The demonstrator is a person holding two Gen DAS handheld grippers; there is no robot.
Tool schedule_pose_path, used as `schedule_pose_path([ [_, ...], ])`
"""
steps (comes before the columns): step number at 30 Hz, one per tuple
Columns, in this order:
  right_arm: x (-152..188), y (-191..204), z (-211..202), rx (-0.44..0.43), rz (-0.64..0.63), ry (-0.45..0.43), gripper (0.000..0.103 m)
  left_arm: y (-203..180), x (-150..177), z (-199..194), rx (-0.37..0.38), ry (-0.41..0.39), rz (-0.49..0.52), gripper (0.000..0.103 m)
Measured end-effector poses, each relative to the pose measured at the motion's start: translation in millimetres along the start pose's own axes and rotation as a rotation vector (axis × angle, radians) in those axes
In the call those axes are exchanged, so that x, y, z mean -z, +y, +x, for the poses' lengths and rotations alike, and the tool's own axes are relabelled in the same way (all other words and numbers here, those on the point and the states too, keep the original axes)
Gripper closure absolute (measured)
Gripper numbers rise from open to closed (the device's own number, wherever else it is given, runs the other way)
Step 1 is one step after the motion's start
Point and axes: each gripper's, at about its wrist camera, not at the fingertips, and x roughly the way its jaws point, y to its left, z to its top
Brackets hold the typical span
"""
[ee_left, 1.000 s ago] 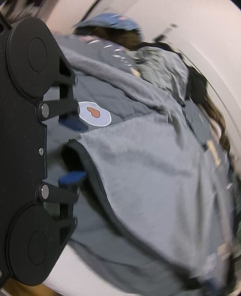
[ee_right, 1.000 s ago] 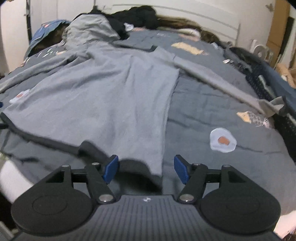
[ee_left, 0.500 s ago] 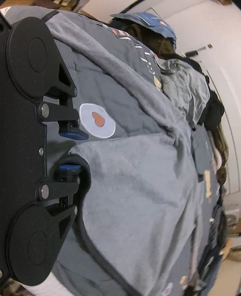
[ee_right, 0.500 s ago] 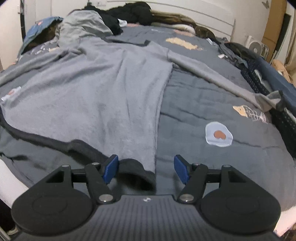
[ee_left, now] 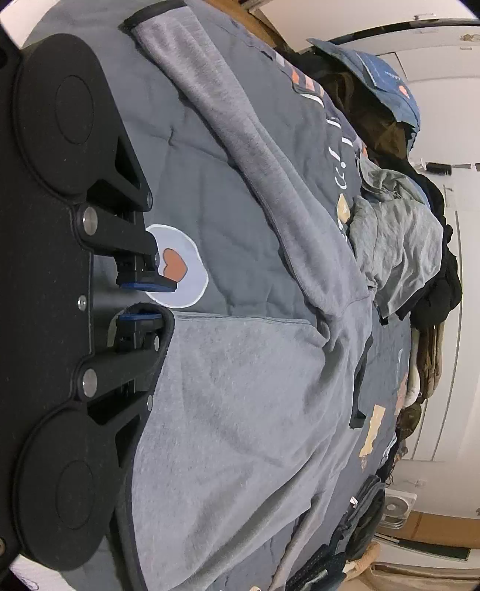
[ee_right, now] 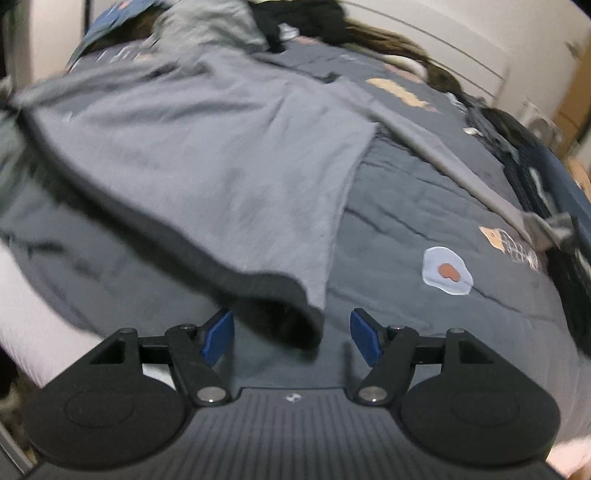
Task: Fold clothes
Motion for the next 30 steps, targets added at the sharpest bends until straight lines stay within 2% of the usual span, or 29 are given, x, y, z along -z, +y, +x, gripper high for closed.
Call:
schedule_pose_path([
  [4,1.5,-7.0,0.3,0.012,0.022,-0.036,0.035,-3.1,0.0,1.5,-0.002,0.007,0.003,0.091],
  [18,3.5,-66.2,-11.1,-0.153,0.411,-0.156,0.037,3.5,0.4,4.8,-0.005,0.040,-0.034,0.091],
  [30,3.6,-80.9,5.4,-0.289,0.636,-0.142,0.037,-3.7,4.6,11.0,-0.012,0.084,0.000,0.091],
])
